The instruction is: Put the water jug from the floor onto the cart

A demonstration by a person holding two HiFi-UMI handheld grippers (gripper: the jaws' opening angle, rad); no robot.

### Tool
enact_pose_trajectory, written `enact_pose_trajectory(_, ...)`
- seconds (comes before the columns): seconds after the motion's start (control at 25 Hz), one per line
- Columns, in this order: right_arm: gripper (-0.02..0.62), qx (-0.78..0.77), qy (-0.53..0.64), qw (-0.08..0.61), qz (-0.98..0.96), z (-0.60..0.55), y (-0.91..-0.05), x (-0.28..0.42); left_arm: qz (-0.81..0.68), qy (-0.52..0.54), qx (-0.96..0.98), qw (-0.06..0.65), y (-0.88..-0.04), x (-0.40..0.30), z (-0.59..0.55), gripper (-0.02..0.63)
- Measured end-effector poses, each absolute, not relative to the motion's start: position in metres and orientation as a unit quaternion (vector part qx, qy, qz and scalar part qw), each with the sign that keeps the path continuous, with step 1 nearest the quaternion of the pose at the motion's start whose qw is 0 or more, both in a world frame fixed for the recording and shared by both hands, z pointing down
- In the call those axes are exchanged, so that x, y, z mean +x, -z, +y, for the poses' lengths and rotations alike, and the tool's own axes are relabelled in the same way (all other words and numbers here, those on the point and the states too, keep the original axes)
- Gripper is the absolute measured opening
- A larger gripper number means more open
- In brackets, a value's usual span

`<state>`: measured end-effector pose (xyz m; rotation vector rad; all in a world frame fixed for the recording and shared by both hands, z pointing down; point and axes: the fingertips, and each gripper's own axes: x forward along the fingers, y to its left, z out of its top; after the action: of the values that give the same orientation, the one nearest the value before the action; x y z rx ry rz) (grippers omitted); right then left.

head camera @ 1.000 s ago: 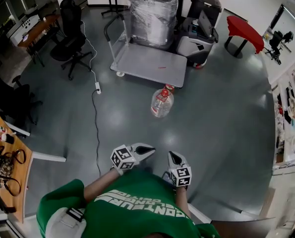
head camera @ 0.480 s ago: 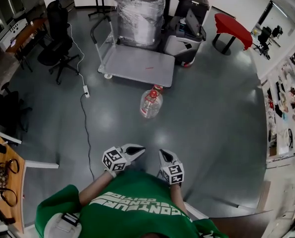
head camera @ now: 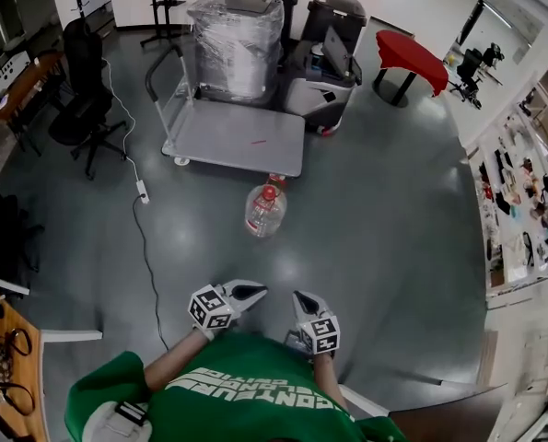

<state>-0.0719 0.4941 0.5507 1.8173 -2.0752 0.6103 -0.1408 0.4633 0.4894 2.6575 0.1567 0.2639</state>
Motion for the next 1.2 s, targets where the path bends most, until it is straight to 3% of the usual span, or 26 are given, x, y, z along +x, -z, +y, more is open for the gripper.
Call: enact_pose_trajectory(1.2,-0.008,0.614,-0.192,0.198,-0.740,0.307,-0.544,-0.127,0.075,-0.090,0.965,0.236,-0.489,-0.163,0.277,0.012)
